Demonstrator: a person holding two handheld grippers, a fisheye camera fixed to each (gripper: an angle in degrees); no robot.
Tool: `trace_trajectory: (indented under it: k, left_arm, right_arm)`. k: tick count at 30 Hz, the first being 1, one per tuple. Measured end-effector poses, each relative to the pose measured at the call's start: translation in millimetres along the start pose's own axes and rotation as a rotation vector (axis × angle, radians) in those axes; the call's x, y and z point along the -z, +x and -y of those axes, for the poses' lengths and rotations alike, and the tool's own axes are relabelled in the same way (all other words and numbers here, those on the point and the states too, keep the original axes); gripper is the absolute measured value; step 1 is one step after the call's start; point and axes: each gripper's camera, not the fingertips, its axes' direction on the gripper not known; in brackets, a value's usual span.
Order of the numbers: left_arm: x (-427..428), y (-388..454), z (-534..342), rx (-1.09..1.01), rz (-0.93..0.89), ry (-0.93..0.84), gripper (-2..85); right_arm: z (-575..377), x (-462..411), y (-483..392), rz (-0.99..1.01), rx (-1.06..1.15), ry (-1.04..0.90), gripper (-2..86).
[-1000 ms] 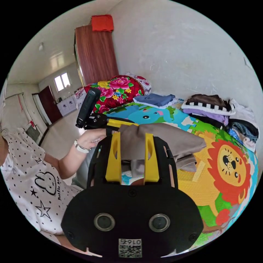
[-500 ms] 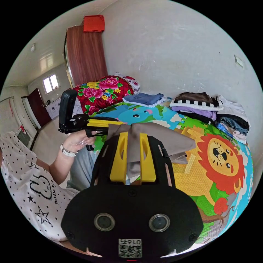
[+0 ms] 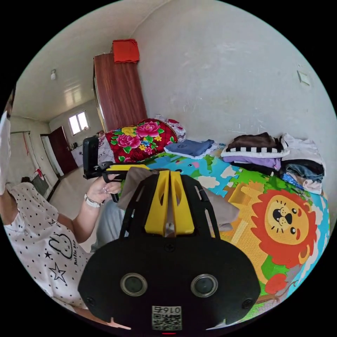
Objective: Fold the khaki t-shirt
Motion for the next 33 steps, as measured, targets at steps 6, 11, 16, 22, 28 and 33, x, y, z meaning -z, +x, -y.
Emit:
trace_trajectory:
  k: [6,11,16,22,28,33]
  left_arm:
    - [66,-8,53,-0.028,0.187,0.211,-0.9]
    - [107,25,61,-0.149,0.314,0.307,-0.9]
    - [89,38,22,-0.205,0.196,0.071,-1.0]
    - [4,40,-70,-0.121,0.067,-0.456,-0.9]
    - [48,-10,-107,0.159,0.130,-0.338,-0.4]
    - [53,-39,-112,0.257,0.146,-0.288,3.9]
  right_arm:
    - [35,47,10,-0.230,-0.027,0.266,-0.4]
    - [33,75,-27,-0.365,0.120,0.436,-0.4]
    - [20,57,-34,-0.355,0.193,0.138,-0.2]
    - [-24,-4,12,-0.291,0.033,-0.382,1.4]
    - [-25,9,54,-0.238,-0.102,-0.234,10.5]
    - [21,-45,90,-0.171,-0.003,-0.322,12.6]
